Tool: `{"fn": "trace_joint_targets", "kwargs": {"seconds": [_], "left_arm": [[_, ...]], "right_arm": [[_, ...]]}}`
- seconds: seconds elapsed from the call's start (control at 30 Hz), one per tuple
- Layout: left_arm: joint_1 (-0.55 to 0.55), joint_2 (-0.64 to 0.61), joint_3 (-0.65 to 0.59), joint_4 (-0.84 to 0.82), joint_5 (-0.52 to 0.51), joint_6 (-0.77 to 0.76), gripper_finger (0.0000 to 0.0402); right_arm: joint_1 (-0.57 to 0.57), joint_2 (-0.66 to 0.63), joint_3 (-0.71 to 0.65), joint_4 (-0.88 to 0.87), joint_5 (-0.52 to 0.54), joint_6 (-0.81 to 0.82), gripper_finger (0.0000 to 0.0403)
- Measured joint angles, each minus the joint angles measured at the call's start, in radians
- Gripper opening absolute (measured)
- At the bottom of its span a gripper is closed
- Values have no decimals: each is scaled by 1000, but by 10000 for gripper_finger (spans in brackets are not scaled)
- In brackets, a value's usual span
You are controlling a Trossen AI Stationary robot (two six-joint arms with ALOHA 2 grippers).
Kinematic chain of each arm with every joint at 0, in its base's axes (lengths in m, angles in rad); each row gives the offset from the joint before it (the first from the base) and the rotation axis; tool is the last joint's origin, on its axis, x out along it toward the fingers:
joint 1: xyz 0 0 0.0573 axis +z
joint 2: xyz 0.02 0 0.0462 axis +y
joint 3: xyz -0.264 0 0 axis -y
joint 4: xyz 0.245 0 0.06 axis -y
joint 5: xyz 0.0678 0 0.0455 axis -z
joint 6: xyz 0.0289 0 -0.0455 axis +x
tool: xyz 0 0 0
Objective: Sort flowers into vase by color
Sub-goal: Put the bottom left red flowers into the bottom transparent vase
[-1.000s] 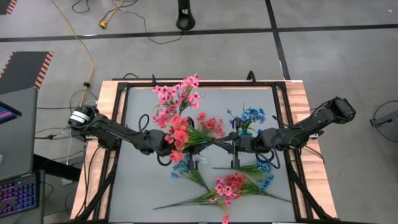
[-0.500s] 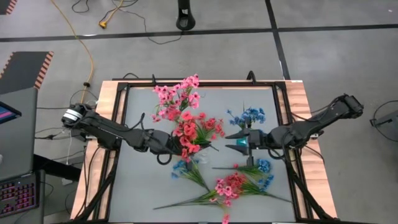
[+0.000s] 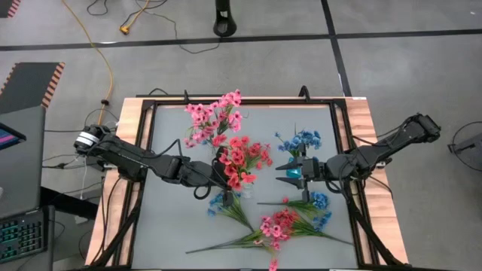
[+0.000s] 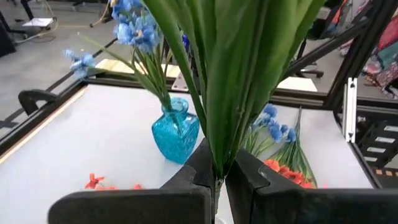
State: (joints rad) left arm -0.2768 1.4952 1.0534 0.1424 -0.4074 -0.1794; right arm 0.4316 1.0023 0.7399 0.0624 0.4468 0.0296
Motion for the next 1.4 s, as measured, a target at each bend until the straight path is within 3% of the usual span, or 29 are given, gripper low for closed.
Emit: {"fn": "trace_joint_targets", "kwargs": {"seconds": [0.6,1.1,1.4], "left_arm": [[0,-40,0,-18,-24,-14,9],[1,-37,0,-161,1,-103,11],[3,-37,0,-240,10,-143,77]], "right_arm": [[0,0,0,-5,0,-1,162],[0,0,0,-11,-1,-2,162],[0,0,0,-11,-1,0,162]]}}
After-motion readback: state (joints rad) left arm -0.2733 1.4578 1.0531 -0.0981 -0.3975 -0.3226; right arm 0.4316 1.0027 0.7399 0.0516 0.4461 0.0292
